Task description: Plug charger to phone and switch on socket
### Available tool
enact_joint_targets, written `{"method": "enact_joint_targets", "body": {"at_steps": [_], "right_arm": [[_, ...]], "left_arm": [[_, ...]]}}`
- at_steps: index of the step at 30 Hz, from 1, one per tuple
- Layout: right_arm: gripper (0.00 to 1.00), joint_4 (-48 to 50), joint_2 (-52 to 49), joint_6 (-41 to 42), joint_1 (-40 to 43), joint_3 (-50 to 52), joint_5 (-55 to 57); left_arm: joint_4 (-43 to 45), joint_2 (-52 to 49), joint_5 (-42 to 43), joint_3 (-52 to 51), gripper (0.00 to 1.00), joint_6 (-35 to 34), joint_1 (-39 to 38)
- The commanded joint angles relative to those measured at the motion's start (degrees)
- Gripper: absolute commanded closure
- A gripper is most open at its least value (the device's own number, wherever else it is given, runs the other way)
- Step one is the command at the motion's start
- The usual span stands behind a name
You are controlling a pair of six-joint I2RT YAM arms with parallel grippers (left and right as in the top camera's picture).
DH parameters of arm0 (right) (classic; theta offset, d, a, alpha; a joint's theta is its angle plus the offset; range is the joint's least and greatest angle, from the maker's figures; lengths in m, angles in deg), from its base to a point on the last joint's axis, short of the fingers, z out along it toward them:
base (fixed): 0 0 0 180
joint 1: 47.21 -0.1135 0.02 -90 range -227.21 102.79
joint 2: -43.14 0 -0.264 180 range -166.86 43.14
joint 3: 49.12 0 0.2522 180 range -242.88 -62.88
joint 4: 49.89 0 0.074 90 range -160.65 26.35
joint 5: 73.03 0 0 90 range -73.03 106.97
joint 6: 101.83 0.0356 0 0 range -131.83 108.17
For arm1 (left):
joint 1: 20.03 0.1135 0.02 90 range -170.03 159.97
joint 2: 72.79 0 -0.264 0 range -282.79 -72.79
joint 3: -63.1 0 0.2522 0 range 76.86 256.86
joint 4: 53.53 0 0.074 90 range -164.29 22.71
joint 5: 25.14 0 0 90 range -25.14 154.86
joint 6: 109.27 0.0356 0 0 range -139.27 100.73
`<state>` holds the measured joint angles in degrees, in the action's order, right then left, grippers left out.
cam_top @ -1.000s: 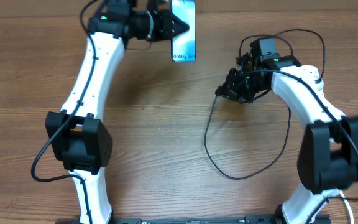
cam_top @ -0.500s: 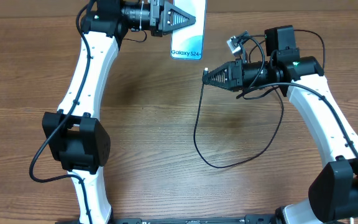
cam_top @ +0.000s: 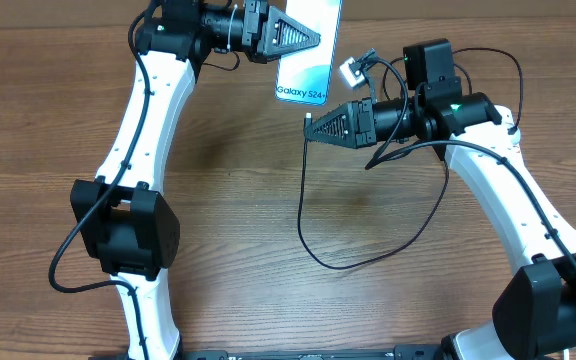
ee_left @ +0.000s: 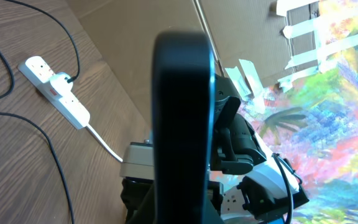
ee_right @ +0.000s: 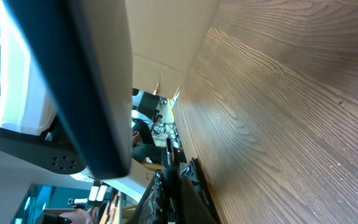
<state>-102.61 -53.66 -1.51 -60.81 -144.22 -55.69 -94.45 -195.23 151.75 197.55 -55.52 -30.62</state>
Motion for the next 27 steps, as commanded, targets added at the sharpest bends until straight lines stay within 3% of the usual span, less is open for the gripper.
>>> {"method": "enact_joint_targets", "body": {"at_steps": [1, 5, 27], "right_arm": [[0.96, 1.5, 1.9, 1.4, -1.1, -1.3, -1.3], [0.96, 7.0, 1.9, 7.8, -1.2, -1.3, -0.3], [0.96, 10.5, 1.9, 10.9, -1.4, -1.3, 2.3]], "left_arm": [[0.0, 0.7, -0.5, 1.0, 0.96, 1.1, -0.4], [0.0, 0.7, -3.2, 1.0, 0.96, 0.8, -0.4], [0.0, 0.7, -0.2, 1.0, 0.96, 0.0, -0.4]]}}
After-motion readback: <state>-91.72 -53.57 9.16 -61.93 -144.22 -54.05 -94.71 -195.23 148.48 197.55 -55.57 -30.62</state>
